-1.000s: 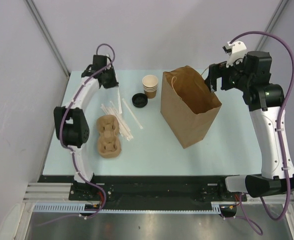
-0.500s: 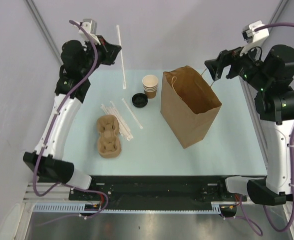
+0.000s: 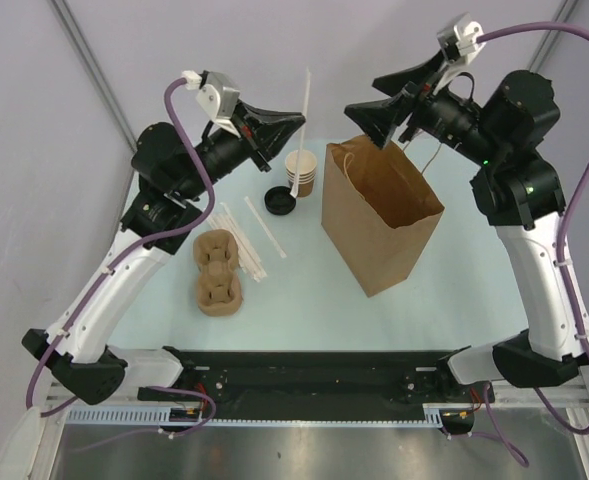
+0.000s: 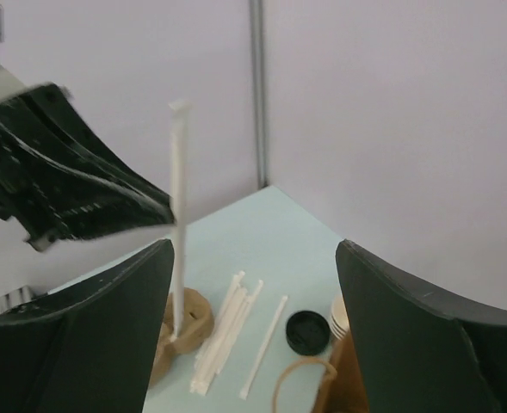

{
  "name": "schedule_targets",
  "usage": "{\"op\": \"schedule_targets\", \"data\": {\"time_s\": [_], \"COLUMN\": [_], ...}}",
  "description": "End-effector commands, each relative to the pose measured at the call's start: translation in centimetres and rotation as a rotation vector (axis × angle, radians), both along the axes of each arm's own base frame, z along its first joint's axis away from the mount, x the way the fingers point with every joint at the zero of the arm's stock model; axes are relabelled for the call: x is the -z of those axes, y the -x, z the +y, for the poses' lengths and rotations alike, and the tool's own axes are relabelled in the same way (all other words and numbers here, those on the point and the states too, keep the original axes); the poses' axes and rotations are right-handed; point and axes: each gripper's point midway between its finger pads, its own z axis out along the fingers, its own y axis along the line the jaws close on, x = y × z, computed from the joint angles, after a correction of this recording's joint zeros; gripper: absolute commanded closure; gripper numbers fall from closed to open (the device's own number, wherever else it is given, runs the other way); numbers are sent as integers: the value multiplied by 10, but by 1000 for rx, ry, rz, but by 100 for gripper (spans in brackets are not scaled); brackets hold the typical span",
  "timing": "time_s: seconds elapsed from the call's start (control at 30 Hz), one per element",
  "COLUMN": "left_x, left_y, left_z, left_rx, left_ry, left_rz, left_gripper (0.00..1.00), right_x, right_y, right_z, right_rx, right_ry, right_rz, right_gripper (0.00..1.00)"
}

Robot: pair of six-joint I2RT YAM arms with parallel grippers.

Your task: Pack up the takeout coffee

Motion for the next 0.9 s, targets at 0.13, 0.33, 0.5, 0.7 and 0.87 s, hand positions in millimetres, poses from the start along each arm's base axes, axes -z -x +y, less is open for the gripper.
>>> {"op": "schedule_targets", "data": {"time_s": [0.13,0.33,0.5,0.7,0.87], "left_x": [-13,-18,-19,-22,-22], "left_y": [10,12,15,18,19], "left_z": [-6,-8,-8,-6,-5], "left_rx": [-8,6,11,15,16], "left_ry": [44,60,70,84,84], "left_rz": [-51,-53,-44,-39,-38], "left_gripper": [100,100,100,100,100], "right_x": [-48,-41,-40,-34,-35], "right_y": [28,24,17,5,-1], "right_z": [41,61,72,80,80], "right_rx": [-154,-176,-137,-66,-16], "right_ry": [-88,-91,-103,-104,-108], "right_rz": [-125,-119,-121,-114,-118], "right_gripper": [28,34,42,53,100]}}
